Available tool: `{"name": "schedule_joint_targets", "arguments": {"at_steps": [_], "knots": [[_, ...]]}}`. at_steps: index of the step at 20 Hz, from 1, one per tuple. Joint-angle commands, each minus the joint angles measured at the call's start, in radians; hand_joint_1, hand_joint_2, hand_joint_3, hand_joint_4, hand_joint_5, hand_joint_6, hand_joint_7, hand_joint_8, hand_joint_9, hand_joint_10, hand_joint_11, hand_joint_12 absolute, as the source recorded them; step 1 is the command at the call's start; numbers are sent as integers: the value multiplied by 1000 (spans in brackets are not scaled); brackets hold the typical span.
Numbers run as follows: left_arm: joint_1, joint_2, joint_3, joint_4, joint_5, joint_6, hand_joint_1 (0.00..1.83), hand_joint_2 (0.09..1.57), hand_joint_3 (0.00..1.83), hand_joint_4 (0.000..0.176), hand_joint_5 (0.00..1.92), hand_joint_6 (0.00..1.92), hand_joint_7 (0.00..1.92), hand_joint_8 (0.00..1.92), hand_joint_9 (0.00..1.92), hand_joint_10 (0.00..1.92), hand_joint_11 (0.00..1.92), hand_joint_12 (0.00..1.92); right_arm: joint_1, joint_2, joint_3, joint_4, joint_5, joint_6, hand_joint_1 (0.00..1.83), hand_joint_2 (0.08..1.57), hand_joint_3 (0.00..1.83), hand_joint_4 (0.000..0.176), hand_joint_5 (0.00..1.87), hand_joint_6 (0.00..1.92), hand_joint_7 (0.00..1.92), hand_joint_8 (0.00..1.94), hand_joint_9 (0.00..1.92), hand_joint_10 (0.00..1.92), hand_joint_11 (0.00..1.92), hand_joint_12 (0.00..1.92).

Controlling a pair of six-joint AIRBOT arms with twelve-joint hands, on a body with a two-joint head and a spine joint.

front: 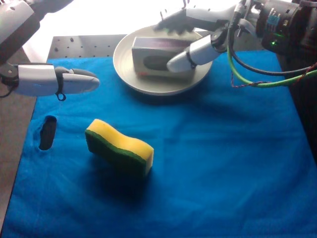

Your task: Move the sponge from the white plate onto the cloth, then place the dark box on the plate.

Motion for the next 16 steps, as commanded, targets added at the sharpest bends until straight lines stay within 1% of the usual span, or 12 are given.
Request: {"name": "schedule_joint_targets", "arguments": {"at_steps": [1, 3, 4, 5, 6, 8, 10, 11, 12, 14, 15, 16], "knots": [[-14, -3, 5, -11, -124, -7, 917, 862, 0, 175, 145, 3, 85, 2, 55, 2, 0, 260, 19, -2, -3, 42, 97, 12, 480, 918, 0, 129, 32, 1, 132, 13, 189, 40, 12, 779], [-12, -3, 3, -11, -126, -10, 932, 852, 0, 176, 145, 2, 88, 3, 51, 1, 0, 257, 19, 4, -4, 42, 159, 61, 462, 906, 0, 141, 2, 0, 72, 7, 110, 19, 0, 473], [-9, -2, 2, -13, -130, -13, 932, 849, 0, 173, 149, 4, 90, 4, 56, 3, 0, 259, 19, 22, -9, 42, 186, 78, 456, 900, 0, 135, 0, 0, 60, 3, 92, 10, 0, 469], [-4, 0, 0, -14, -136, -17, 925, 839, 0, 175, 152, 5, 97, 6, 60, 5, 0, 260, 18, 49, -24, 59, 221, 84, 451, 887, 0, 153, 0, 0, 47, 1, 86, 5, 0, 451], [4, 5, -4, -18, -145, -20, 913, 832, 0, 176, 151, 2, 96, 3, 70, 4, 0, 309, 18, 90, -46, 90, 265, 84, 450, 874, 0, 171, 0, 0, 16, 4, 51, 7, 0, 338], [21, 20, -20, -27, -173, -20, 906, 848, 1, 176, 130, 1, 82, 1, 77, 3, 0, 281, -15, 156, -91, 164, 366, 84, 466, 877, 1, 176, 0, 0, 27, 3, 7, 2, 0, 44], [47, 43, -46, -39, -225, -20, 913, 852, 2, 172, 124, 0, 66, 0, 70, 0, 0, 228, -62, 242, -168, 256, 488, 83, 485, 878, 0, 175, 0, 0, 45, 8, 0, 0, 0, 1], [63, 54, -59, -45, -254, -20, 906, 856, 4, 149, 124, 0, 42, 0, 62, 0, 0, 232, -87, 284, -207, 295, 541, 83, 484, 874, 0, 176, 0, 0, 49, 8, 0, 0, 0, 0], [84, 69, -78, -55, -299, -19, 918, 871, 9, 118, 135, 4, 54, 6, 75, 6, 0, 232, -135, 354, -278, 362, 611, 69, 567, 878, 0, 163, 30, 11, 66, 13, 0, 0, 0, 0], [116, 83, -99, -69, -360, -19, 881, 875, 7, 112, 129, 1, 87, 9, 105, 10, 0, 278, -208, 435, -380, 464, 694, 1, 561, 872, 0, 175, 102, 11, 130, 10, 82, 11, 44, 23], [141, 89, -111, -83, -402, -19, 830, 892, 11, 116, 111, 0, 94, 5, 114, 7, 0, 264, -270, 481, -439, 533, 760, -43, 524, 896, 10, 176, 106, 6, 142, 8, 52, 2, 8, 4], [180, 94, -129, -106, -465, -19, 677, 914, 13, 127, 124, 4, 144, 9, 125, 5, 0, 310, -374, 540, -521, 643, 869, -95, 545, 934, 20, 169, 117, 6, 149, 7, 9, 2, 0, 0]]}}
